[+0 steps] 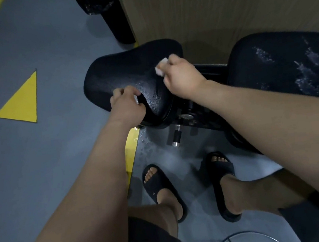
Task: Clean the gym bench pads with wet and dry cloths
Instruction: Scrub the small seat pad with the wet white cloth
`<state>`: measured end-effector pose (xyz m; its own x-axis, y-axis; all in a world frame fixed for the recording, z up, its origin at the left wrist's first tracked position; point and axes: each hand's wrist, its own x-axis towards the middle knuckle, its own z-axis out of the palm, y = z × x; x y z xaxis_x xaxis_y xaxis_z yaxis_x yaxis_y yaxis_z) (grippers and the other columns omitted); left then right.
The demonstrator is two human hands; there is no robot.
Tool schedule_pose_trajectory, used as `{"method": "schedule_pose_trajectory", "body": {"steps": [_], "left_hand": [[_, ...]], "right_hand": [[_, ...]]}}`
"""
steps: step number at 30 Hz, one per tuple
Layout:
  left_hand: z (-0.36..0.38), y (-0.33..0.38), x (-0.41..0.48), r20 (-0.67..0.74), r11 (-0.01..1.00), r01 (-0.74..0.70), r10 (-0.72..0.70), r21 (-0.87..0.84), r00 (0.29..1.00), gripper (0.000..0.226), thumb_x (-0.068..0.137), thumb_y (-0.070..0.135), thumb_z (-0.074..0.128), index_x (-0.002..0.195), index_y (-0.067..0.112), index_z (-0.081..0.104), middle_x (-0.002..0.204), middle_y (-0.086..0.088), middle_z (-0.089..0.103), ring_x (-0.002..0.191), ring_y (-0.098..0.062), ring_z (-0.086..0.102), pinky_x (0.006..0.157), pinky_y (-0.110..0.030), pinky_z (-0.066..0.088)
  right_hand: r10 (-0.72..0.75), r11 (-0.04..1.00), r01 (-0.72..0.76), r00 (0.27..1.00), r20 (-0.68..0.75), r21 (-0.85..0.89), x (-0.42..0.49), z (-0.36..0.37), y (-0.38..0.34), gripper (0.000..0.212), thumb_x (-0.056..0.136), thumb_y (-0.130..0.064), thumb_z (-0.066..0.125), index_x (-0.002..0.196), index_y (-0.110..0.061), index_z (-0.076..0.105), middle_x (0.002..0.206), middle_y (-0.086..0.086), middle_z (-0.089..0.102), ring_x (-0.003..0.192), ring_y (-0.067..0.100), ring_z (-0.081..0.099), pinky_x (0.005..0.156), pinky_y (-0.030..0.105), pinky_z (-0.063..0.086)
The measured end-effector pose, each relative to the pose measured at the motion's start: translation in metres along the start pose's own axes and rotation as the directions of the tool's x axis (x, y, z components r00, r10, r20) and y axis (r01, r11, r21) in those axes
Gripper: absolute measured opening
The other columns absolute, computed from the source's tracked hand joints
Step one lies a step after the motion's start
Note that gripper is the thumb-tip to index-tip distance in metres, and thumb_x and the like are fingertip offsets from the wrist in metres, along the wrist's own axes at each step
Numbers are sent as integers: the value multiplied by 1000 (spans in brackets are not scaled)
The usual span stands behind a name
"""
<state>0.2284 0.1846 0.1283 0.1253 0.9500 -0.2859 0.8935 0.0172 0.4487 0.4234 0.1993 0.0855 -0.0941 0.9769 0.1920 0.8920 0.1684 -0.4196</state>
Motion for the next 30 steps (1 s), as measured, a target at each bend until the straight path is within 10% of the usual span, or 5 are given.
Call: {"method": "schedule_pose_trajectory", "body": {"steps": [10, 15, 30], "left_hand": [[13, 16, 4, -163, 998, -16, 6, -57, 987, 34, 99, 22, 53, 132, 15, 55, 141, -12, 41, 136, -32, 33, 110, -31, 30], [30, 36, 22, -278, 988, -155, 143, -23, 950, 39, 101, 29, 52, 140, 24, 53, 149, -8, 39, 139, -29, 33, 119, -36, 25], [77, 40, 40, -447, 995, 73, -34, 70, 894, 46, 104, 43, 34, 149, 39, 42, 161, 10, 32, 152, -17, 19, 125, -48, 10]], "right_hand": [[187, 882, -129, 978, -87, 453, -113, 15, -48, 45, 97, -12, 53, 142, -13, 57, 113, 6, 52, 96, 16, 56, 88, 20, 45], [689, 580, -443, 714, -122, 683, -125, 37, -53, 46, 102, -12, 53, 147, -14, 52, 118, 12, 52, 101, 23, 61, 92, 13, 44], [712, 423, -505, 699, 69, 752, -54, 37, 2, 41, 103, -5, 47, 144, -7, 54, 111, 11, 51, 91, 12, 52, 78, 6, 34]]}}
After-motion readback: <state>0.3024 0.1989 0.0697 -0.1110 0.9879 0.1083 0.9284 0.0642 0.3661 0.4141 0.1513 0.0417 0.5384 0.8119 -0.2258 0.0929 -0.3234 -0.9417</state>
